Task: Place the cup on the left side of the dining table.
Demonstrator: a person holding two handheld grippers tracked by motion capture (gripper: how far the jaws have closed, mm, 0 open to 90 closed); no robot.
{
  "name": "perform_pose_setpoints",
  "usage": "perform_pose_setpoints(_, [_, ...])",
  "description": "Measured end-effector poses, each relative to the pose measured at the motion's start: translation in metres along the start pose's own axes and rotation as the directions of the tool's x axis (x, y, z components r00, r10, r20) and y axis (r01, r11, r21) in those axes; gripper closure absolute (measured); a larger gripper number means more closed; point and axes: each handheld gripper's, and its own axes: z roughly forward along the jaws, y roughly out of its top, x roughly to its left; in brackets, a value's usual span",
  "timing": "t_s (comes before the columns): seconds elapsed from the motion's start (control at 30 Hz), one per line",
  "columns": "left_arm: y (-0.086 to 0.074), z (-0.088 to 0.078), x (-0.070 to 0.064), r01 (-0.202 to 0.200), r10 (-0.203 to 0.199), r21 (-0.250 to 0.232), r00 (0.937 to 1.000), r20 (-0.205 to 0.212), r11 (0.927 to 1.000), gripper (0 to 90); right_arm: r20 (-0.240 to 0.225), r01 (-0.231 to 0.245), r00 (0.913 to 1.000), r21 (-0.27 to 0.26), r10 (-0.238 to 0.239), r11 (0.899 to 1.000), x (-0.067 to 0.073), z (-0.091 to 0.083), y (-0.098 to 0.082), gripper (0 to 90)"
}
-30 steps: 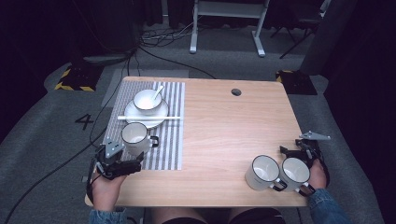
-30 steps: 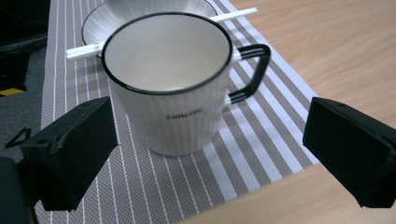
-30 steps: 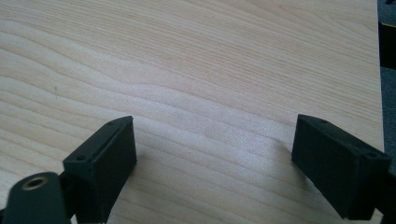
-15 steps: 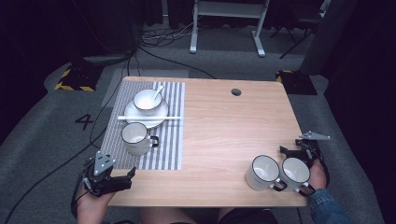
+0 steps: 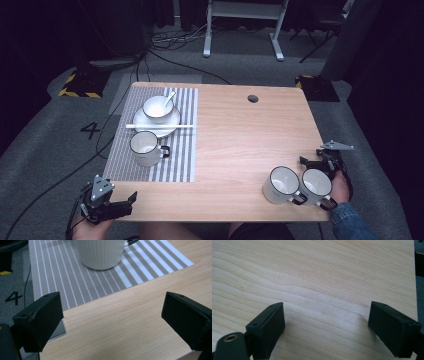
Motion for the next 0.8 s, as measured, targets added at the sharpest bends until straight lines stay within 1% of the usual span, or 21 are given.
perform_pose_setpoints(0.13, [-0.009,0.008,0.006,0.030,-0.030,-0.010,0.9987,-0.040,0.9995,6.2,-0.001,0.000,1.0000,-0.001,0.000,1.000,0.000,0.000,0.000,13.8])
perform_pose_setpoints(0.17, [-0.014,0.013,0.009,0.037,-0.038,-0.011,0.9974,-0.061,0.9993,6.7,-0.005,-0.004,1.0000,-0.002,0.004,1.000,0.000,0.000,0.000,13.8])
perform_pose_setpoints(0.2, [-0.014,0.013,0.009,0.037,-0.038,-0.011,0.9974,-0.061,0.9993,6.7,-0.004,-0.003,1.0000,-0.002,0.003,1.000,0.000,0.000,0.000,13.8])
perform_pose_setpoints(0.27, [-0.020,0.018,0.013,0.038,-0.038,-0.002,0.9964,-0.076,0.9993,6.7,-0.002,0.000,1.0000,-0.001,0.000,1.000,0.000,0.000,0.000,13.8])
perform_pose_setpoints(0.33, [-0.022,0.020,0.013,0.044,-0.044,-0.001,0.9964,-0.072,0.9990,6.7,-0.005,-0.004,1.0000,-0.002,0.004,1.000,0.000,0.000,0.000,13.8])
perform_pose_setpoints(0.37, [-0.023,0.022,0.014,0.050,-0.049,0.010,0.9967,-0.065,0.9987,6.7,-0.005,-0.004,1.0000,-0.002,0.004,1.000,0.000,0.000,0.000,13.8])
perform_pose_setpoints(0.4, [-0.026,0.026,0.014,0.053,-0.052,0.012,0.9960,-0.073,0.9985,6.7,-0.004,-0.002,1.0000,-0.001,0.002,1.000,0.000,0.000,0.000,13.8])
perform_pose_setpoints(0.47, [-0.027,0.028,0.014,0.053,-0.051,0.017,0.9961,-0.072,0.9985,6.7,-0.005,-0.004,1.0000,-0.002,0.004,1.000,0.000,0.000,0.000,13.8])
perform_pose_setpoints(0.5, [-0.029,0.030,0.015,0.049,-0.047,0.021,0.9958,-0.079,0.9986,6.7,-0.004,-0.003,1.0000,-0.001,0.003,1.000,0.000,0.000,0.000,13.8])
perform_pose_setpoints(0.53, [-0.031,0.032,0.014,0.053,-0.052,0.017,0.9957,-0.077,0.9984,6.7,-0.004,-0.004,1.0000,-0.002,0.004,1.000,0.000,0.000,0.000,13.8])
perform_pose_setpoints(0.57, [-0.031,0.033,0.014,0.052,-0.050,0.027,0.9956,-0.079,0.9983,6.7,-0.005,-0.003,1.0000,-0.001,0.003,1.000,0.000,0.000,0.000,13.8])
perform_pose_setpoints(0.6, [-0.033,0.035,0.014,0.055,-0.053,0.026,0.9954,-0.079,0.9981,6.7,-0.005,-0.004,1.0000,-0.002,0.004,1.000,0.000,0.000,0.000,13.8])
perform_pose_setpoints(0.63, [-0.035,0.038,0.013,0.049,-0.045,0.047,0.9956,-0.082,0.9977,6.7,-0.004,-0.003,1.0000,-0.001,0.003,1.000,0.000,0.000,0.000,13.8])
perform_pose_setpoints(0.67, [-0.036,0.040,0.013,0.050,-0.045,0.047,0.9949,-0.091,0.9976,6.7,-0.004,-0.003,1.0000,-0.001,0.003,1.000,0.000,0.000,0.000,13.8])
perform_pose_setpoints(0.73, [-0.038,0.042,0.013,0.051,-0.047,0.042,0.9945,-0.093,0.9978,6.7,-0.005,-0.005,1.0000,-0.002,0.005,1.000,0.001,0.000,0.000,13.8])
perform_pose_setpoints(0.77, [-0.040,0.042,0.013,0.063,-0.060,0.027,0.9938,-0.094,0.9977,6.2,-0.005,-0.003,1.0000,-0.001,0.003,1.000,0.000,0.000,0.000,13.8])
perform_pose_setpoints(0.8, [-0.043,0.041,0.015,0.084,-0.083,0.014,0.9918,-0.098,0.9963,6.0,-0.005,-0.004,1.0000,-0.002,0.004,1.000,0.000,0.000,0.000,13.8])
